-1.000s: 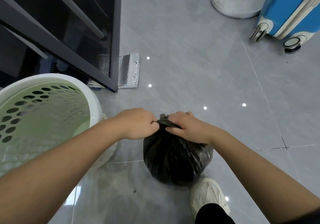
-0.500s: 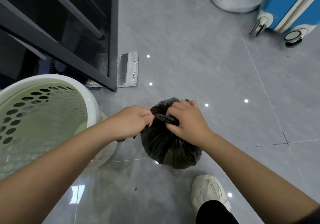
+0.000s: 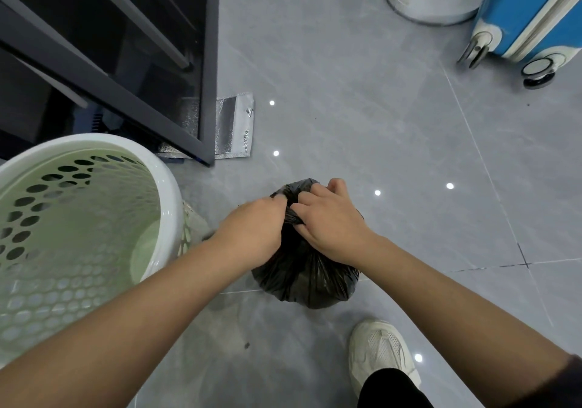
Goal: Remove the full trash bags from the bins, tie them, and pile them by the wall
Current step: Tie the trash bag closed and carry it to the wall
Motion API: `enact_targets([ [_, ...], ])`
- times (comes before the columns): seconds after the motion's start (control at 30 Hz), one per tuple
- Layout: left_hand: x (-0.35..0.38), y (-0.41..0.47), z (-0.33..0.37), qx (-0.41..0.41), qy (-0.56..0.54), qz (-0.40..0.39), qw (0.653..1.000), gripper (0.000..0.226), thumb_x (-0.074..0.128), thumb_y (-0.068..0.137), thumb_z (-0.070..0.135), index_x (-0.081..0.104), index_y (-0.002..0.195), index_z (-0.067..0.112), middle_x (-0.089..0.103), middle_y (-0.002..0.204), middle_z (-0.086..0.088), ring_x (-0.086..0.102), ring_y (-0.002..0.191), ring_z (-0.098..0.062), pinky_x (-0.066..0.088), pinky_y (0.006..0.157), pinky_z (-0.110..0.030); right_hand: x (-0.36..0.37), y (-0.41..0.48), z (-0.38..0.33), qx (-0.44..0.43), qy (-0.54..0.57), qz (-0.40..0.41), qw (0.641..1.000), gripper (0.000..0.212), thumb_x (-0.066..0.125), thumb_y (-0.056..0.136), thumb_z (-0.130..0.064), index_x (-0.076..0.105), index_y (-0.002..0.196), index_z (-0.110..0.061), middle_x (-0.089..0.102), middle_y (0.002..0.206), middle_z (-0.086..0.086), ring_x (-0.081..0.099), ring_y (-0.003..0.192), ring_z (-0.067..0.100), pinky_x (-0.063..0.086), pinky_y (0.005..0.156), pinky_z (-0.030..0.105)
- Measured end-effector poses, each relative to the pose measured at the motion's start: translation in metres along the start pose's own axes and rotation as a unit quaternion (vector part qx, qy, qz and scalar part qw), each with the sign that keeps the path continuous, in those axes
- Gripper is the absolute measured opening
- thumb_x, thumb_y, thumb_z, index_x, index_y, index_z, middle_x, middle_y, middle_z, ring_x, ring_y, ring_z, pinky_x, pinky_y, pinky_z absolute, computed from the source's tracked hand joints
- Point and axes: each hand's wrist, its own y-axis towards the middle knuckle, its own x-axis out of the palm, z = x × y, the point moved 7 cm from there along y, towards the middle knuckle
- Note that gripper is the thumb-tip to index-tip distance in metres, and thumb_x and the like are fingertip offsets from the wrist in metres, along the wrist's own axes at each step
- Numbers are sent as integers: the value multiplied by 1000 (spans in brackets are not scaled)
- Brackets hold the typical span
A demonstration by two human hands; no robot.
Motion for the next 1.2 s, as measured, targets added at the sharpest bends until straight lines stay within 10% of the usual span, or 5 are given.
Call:
enact_targets([
  [0.4,-24,-4,-6,-8,-245,-27,969,37,47,95,34,53,64,14,47,44,9,44,42,-4,46,56,-30,-25,-13,15,90,-7,103,991,27,55,77,-46,58,76,-20,52,71,-4,50,73,23,29,80,39],
  [0.63,-41,-7,-6,-23,-193,-2,981,39,45,96,28,53,60,15,45,50,5,42,49,-6,32,47,-16,-42,-20,6,70,-21,159,985,31,63,77,-45,62,62,-18,61,76,-6,59,87,22,28,97,47],
  [0.8,-42,-8,-12,-56,-221,-1,974,35,47,95,27,62,66,15,47,41,7,45,39,-8,31,38,-13,-39,-3,-2,109,33,34,993,29,54,82,-47,52,83,-18,52,62,-6,57,62,24,34,58,31],
  [0.93,-49,-10,-13,-51,-199,7,979,34,47,95,28,62,68,15,50,39,14,42,44,-3,28,48,-23,-34,4,1,146,90,-21,985,40,47,88,-53,43,120,-29,62,80,-6,61,77,25,38,60,31],
  [1.2,-55,-15,-22,-46,-163,4,986,34,49,95,32,61,66,17,45,46,8,42,40,-1,26,46,-23,-30,13,-13,99,186,11,977,22,58,85,-42,55,91,-21,52,77,-9,54,70,19,38,58,31],
])
